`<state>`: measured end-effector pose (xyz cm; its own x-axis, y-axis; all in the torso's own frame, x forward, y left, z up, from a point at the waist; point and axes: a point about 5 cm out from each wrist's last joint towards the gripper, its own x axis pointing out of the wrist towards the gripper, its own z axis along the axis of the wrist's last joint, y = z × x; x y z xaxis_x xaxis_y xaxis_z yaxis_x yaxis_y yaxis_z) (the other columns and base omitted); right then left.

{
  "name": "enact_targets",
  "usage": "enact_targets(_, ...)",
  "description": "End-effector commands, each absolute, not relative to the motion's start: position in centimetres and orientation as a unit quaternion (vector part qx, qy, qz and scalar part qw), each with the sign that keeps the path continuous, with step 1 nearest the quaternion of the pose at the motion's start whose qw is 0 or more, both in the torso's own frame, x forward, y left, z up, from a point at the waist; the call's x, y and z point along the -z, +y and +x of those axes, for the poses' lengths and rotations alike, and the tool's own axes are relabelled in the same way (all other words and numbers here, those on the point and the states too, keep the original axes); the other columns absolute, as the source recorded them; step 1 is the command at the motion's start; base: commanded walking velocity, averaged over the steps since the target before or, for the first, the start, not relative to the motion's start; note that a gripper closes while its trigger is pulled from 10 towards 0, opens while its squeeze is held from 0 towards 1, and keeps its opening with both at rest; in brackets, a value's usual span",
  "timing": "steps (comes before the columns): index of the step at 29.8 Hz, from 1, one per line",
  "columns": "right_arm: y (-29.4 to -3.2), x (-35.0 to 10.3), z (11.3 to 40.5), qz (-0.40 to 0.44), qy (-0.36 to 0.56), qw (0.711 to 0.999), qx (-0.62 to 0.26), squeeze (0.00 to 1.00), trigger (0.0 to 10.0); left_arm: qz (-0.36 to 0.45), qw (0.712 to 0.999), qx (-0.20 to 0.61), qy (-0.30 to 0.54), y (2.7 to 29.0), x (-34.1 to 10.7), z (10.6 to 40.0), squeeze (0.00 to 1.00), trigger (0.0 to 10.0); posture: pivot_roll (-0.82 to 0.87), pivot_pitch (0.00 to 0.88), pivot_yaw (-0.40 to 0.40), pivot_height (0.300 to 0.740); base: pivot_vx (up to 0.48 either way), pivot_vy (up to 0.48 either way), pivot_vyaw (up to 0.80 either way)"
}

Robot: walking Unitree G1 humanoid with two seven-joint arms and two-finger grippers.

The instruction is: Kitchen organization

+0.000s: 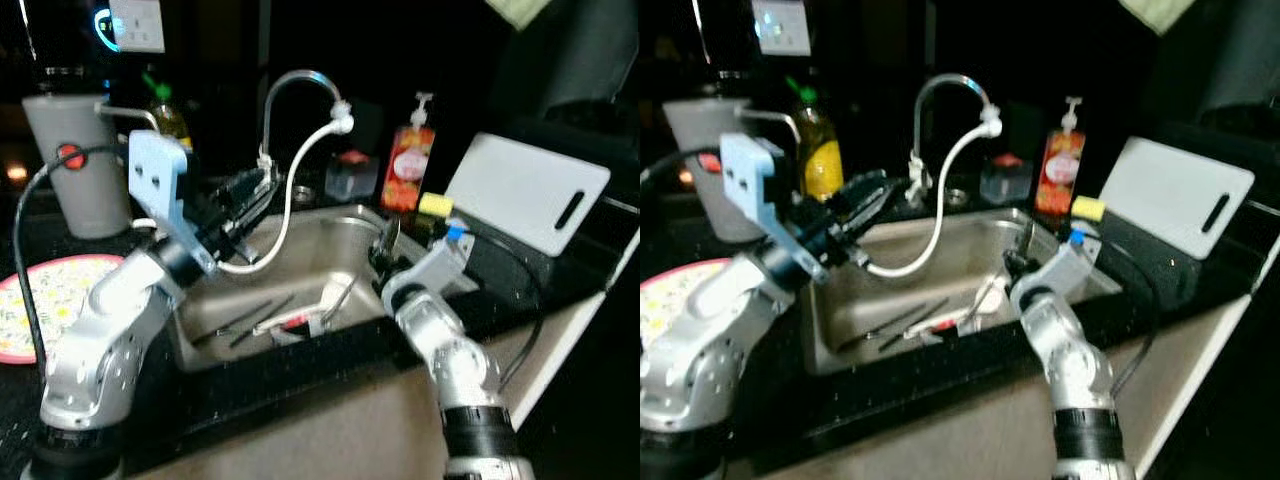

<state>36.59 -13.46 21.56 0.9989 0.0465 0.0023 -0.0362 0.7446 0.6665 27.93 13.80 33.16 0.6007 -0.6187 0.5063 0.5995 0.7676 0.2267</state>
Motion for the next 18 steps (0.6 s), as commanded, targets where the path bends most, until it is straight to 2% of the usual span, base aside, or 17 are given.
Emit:
enact_targets(1,-14.2,-19.9,36.7,0.343,0.031,0.939,0.007,0.00,10.0,0.019,0.897,0.341,-0.281,13.8,-33.0,28.0,0.00,10.0,-0.06,0.000,-0.078,0.740,0.000,0.000,0.00)
enact_targets(8,-13.4,-18.2,36.6,0.348,0.055,0.936,0.003,0.00,10.0,0.031,0.904,0.332,-0.268,13.7,-32.5,28.4,0.00,10.0,-0.07,0.000,-0.078,0.740,0.000,0.000,0.00)
enact_targets(9,-13.2,-18.2,36.6,0.352,0.053,0.935,-0.002,0.12,10.0,0.033,0.905,0.331,-0.266,13.6,-32.4,28.4,0.00,10.0,-0.07,0.000,-0.076,0.740,0.000,0.000,0.00)
enact_targets(10,-12.9,-18.2,36.6,0.359,0.050,0.932,-0.010,1.00,10.0,0.036,0.906,0.329,-0.262,13.5,-32.2,28.5,0.00,10.0,-0.07,0.000,-0.076,0.740,0.000,0.000,0.00)
enact_targets(13,-12.5,-18.7,36.6,0.370,0.039,0.928,-0.028,1.00,10.0,0.040,0.908,0.327,-0.258,13.4,-32.0,28.7,0.00,10.0,-0.07,0.000,-0.075,0.740,0.000,0.000,0.00)
enact_targets(16,-11.7,-22.5,35.7,0.368,-0.052,0.921,-0.120,1.00,10.0,0.042,0.912,0.320,-0.254,13.4,-31.9,28.8,0.00,10.0,-0.06,0.000,-0.075,0.740,0.000,0.000,0.00)
enact_targets(18,-11.4,-23.6,35.3,0.356,-0.078,0.920,-0.145,1.00,10.0,0.043,0.913,0.317,-0.253,13.4,-31.9,28.9,0.00,10.0,-0.06,0.000,-0.074,0.740,0.000,0.000,0.00)
